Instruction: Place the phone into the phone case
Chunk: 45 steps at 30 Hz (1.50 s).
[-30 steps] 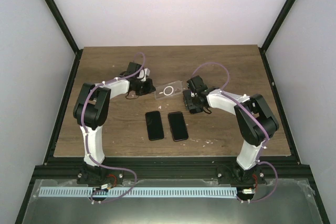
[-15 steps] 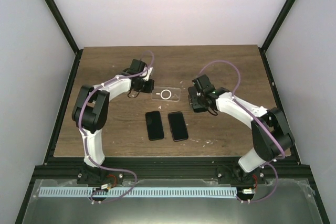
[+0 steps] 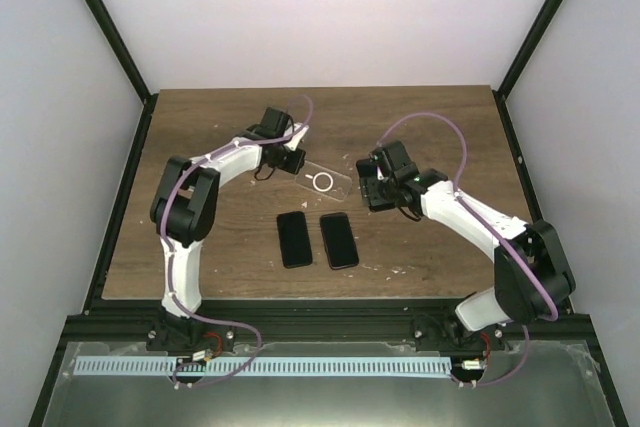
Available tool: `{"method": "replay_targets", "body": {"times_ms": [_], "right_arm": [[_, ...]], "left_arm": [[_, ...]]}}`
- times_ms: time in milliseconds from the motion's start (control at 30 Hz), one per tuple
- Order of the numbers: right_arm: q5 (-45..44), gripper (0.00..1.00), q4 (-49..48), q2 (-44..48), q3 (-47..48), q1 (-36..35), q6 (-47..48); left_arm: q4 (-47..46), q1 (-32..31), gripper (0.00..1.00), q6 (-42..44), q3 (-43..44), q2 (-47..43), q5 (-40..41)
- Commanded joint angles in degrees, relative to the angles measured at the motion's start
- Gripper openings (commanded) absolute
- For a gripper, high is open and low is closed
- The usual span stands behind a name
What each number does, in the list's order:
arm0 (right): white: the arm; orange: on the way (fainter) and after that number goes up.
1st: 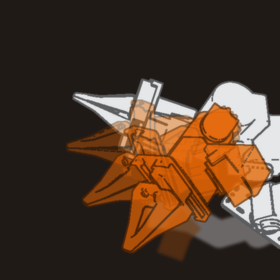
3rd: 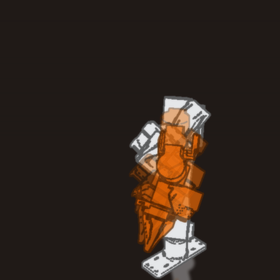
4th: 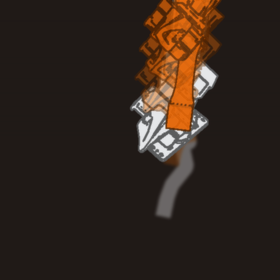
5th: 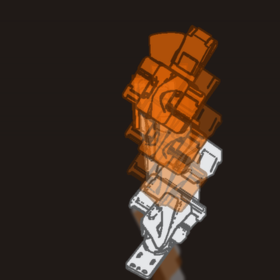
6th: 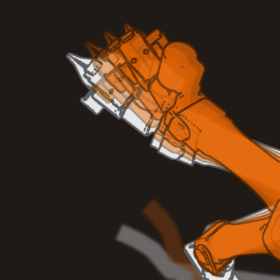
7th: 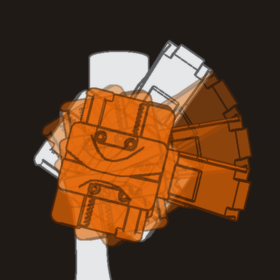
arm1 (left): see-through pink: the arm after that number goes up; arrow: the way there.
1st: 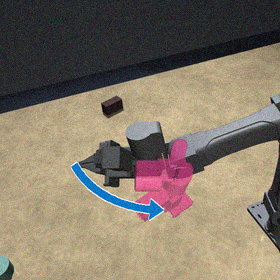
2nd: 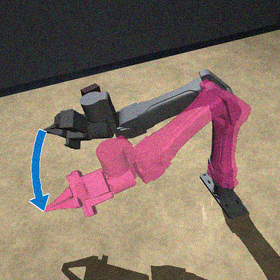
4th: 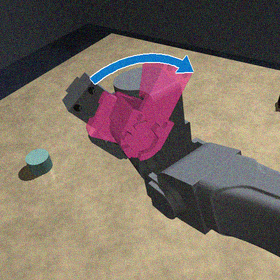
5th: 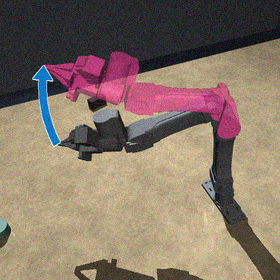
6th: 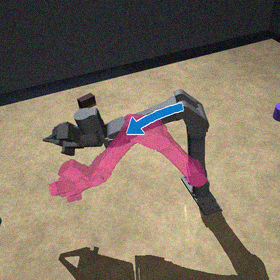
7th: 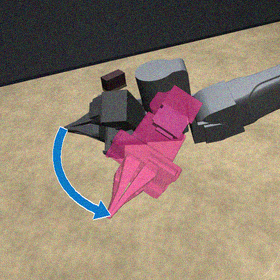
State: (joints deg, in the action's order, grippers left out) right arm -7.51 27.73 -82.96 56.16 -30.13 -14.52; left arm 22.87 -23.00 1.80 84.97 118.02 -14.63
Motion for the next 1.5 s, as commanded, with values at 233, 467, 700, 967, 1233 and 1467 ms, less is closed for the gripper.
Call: {"method": "replay_targets", "body": {"times_ms": [233, 467, 700, 967, 1233, 1467], "right_arm": [[8.0, 0.71, -9.3, -0.3, 4.1, 0.0, 8.8], [15.9, 0.72, -17.1, -1.7, 4.8, 0.0, 18.1], [23.5, 0.72, -22.5, -7.4, 5.9, -0.1, 28.0], [27.9, 0.72, -23.7, -16.7, 11.9, -0.1, 35.1], [32.1, 0.73, -19.8, -24.7, 18.8, -0.2, 40.2], [32.5, 0.74, -20.1, -27.8, 19.1, -0.2, 47.6]], "left_arm": [[0.1, 0.9, 0.39, -7.9, 2.1, -3.4, 4.0], [-1.5, 10.5, 0.66, -25.0, -2.9, -12.2, -12.9], [1.4, 15.2, 0.94, -28.2, -8.5, -18.5, -15.8], [-0.2, 16.0, 0.93, -30.1, -12.9, -18.1, -19.7], [-4.5, 15.9, 0.76, -32.7, -13.8, -15.1, -24.9], [-9.6, 15.3, 0.7, -35.6, -14.7, -11.7, -27.3]]}}
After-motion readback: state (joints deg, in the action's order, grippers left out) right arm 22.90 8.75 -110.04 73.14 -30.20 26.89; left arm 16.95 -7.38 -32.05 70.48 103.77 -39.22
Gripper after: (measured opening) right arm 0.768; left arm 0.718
